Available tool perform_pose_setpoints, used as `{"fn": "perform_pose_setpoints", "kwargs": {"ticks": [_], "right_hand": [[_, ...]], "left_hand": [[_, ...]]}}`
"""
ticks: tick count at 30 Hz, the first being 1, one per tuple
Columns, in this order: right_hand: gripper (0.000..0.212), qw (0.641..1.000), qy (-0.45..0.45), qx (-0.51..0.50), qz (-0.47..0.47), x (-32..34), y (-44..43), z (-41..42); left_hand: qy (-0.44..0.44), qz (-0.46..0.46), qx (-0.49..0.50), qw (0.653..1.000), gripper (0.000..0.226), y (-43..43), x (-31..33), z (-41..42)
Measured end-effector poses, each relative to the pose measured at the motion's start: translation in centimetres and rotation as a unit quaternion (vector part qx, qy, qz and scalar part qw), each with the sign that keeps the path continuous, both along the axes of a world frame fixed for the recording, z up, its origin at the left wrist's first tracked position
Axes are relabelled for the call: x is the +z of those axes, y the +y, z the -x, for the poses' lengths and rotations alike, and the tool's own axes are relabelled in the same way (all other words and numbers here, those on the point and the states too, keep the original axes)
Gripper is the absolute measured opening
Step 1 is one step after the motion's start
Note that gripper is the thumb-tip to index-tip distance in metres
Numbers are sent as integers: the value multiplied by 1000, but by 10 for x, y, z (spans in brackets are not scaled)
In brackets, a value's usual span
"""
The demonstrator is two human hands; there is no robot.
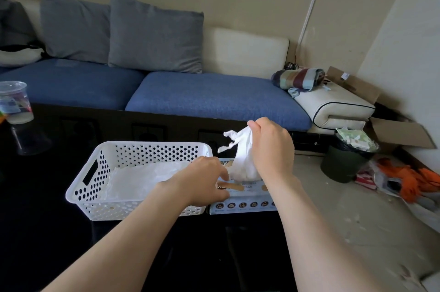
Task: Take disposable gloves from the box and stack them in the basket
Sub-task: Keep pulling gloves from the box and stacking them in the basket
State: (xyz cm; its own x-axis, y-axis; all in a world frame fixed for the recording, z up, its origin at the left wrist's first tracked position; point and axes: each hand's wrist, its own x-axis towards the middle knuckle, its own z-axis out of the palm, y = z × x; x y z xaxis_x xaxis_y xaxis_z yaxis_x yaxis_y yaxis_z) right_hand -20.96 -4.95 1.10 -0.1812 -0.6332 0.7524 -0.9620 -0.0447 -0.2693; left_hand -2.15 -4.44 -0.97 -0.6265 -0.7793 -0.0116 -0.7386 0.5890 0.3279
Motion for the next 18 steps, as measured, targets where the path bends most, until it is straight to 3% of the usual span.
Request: {"fn": "perform_pose_setpoints", "kwargs": {"ticks": [7, 13, 18], "right_hand": [[39, 987, -107, 23, 114, 7, 1, -3], [31, 960, -169, 58, 215, 21, 7, -9], [28, 950, -161, 109, 245, 35, 16, -24]], "left_hand": [[43, -3, 13, 999, 42, 1, 3, -1], [173, -11, 67, 983, 23, -3, 14, -6], [274, -30, 106, 955, 38, -1, 20, -8]]}}
